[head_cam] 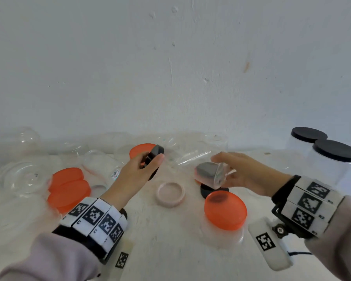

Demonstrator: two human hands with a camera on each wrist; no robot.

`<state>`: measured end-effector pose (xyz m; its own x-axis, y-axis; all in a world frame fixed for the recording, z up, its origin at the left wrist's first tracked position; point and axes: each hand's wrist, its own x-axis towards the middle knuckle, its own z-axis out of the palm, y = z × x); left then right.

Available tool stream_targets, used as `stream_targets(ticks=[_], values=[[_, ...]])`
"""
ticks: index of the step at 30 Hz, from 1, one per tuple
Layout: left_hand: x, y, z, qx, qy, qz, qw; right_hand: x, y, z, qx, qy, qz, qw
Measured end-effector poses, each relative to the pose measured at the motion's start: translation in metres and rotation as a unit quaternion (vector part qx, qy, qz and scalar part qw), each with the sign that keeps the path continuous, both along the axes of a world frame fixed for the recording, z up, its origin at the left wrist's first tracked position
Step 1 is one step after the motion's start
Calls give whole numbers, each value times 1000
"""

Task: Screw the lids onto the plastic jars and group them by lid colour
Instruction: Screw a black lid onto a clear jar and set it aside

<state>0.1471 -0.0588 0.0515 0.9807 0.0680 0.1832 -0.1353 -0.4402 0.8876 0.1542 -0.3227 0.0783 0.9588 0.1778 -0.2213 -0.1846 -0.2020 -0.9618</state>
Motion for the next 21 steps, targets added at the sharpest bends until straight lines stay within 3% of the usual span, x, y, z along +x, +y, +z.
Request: stream_targets(ticks=[6, 12, 21], values=[[-11, 8, 5, -29, -22, 8, 999, -19, 27, -22, 58, 72, 23, 995], [-20, 18, 6, -33, -27, 2, 999, -36, 54, -41, 52, 119, 117, 985], [-29, 26, 12, -42, -46, -38, 997, -38, 87, -62, -178, 3, 146, 973]])
